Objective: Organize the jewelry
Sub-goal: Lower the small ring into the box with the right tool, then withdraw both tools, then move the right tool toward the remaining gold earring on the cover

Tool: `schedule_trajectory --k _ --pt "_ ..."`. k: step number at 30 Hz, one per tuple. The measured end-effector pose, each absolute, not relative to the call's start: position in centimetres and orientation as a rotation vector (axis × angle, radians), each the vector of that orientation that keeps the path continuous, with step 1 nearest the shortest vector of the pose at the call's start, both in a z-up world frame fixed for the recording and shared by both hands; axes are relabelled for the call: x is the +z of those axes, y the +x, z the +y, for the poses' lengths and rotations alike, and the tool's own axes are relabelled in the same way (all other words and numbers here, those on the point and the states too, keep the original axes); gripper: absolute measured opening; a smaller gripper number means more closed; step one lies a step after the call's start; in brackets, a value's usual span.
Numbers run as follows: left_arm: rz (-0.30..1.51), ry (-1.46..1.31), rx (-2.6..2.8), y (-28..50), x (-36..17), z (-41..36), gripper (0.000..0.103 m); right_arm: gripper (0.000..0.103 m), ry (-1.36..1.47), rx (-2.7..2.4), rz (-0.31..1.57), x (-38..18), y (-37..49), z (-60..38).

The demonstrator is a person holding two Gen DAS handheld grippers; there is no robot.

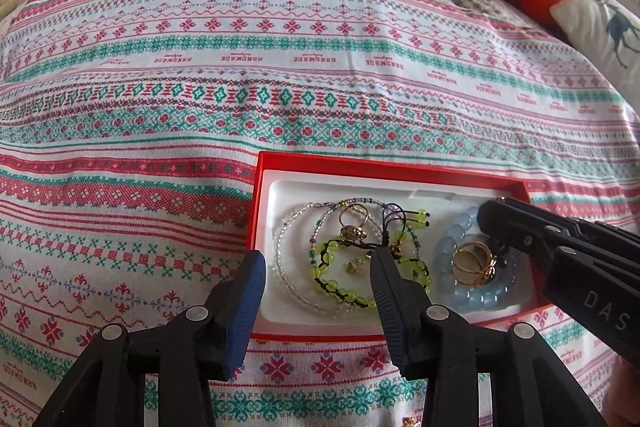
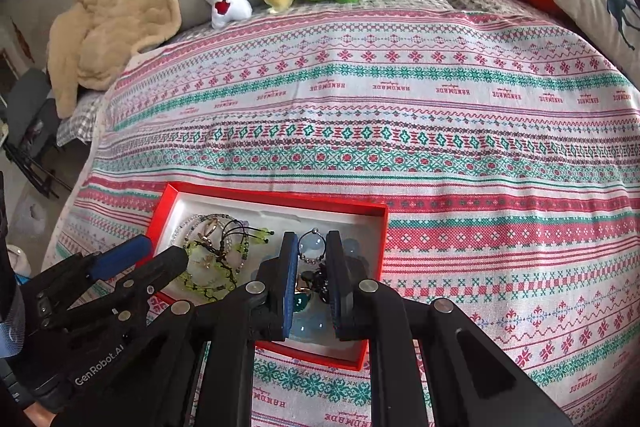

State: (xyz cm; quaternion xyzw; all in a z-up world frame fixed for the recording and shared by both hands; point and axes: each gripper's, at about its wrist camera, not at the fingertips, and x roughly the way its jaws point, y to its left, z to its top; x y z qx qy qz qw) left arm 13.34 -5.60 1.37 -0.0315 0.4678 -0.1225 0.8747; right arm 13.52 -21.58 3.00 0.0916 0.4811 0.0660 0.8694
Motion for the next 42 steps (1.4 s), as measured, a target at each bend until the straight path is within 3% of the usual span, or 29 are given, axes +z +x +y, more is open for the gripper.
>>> schedule_trajectory --k 15,20,28,35,42 --pt "0.977 0.000 -0.212 11.8 2.3 -4.4 0.049 0.018 0.251 0.198 1.047 2.1 14.7 -19.7" --pt "0.992 0.007 -0.209 11.7 2.1 -4.1 0.050 0.038 0.255 0.202 1.048 2.6 14.0 -20.2" --pt "1.022 0.006 -0.215 10.3 2.0 -3.8 0.065 0.042 0.217 0.184 1.061 4.3 10.7 -20.8" --pt "1.036 0.009 -0.221 8.1 1.9 -3.6 0.085 0.054 0.213 0.137 1.055 5.4 7.0 -23.1" --pt "1.072 0.068 -0.219 5.7 0.1 -3.7 0.089 0.068 0.205 0.085 1.067 4.9 4.0 -24.5"
